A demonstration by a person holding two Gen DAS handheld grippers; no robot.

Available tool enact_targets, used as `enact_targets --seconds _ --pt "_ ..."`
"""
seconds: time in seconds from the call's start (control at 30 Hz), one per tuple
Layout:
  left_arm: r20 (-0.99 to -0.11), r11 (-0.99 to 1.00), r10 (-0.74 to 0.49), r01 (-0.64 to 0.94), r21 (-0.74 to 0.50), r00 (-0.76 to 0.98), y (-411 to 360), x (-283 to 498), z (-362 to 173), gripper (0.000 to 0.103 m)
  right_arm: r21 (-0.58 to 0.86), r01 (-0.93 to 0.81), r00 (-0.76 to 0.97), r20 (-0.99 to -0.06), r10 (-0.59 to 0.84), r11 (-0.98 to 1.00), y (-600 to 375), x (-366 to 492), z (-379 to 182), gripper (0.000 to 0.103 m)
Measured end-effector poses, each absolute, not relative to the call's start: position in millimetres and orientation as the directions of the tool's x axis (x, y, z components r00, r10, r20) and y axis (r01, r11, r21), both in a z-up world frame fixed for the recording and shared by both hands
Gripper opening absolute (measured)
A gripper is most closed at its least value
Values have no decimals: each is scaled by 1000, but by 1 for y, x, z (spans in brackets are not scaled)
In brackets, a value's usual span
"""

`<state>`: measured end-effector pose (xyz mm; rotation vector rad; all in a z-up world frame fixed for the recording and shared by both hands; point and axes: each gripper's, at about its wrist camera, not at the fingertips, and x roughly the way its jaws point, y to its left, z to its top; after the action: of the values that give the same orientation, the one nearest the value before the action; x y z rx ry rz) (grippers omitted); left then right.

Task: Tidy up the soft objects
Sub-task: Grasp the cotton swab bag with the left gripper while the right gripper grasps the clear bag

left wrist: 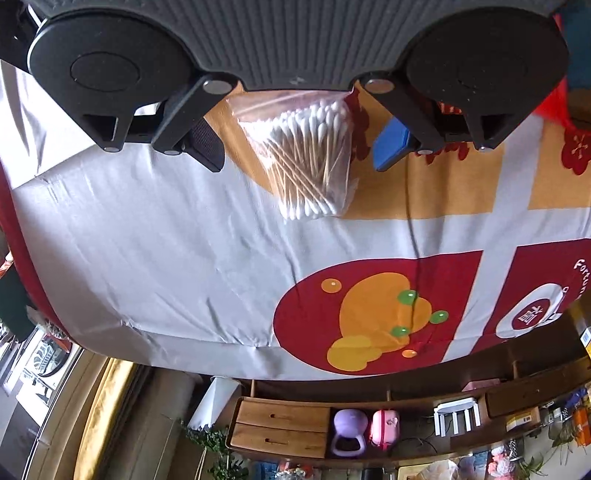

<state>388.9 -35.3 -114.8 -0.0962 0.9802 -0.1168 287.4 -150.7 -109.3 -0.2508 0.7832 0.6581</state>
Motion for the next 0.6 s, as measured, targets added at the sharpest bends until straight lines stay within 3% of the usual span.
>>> enact_targets --seconds 0.07,0.17,0.4,0.6 --pt "-821 990 -140 60 -129 553 -38 391 -119 88 18 -634 524 -725 447 773 -148 290 -113 71" --pt "-818 991 -133 66 -116 560 -40 393 -125 88 20 -634 519 -730 445 773 -145 292 -118 59" --pt "-811 992 -121 90 -85 573 -43 394 -136 87 17 -629 514 -740 432 777 -140 298 -126 52" --pt "-791 994 -91 99 -38 605 -45 389 -136 66 11 -618 522 -743 420 786 -140 299 -129 42"
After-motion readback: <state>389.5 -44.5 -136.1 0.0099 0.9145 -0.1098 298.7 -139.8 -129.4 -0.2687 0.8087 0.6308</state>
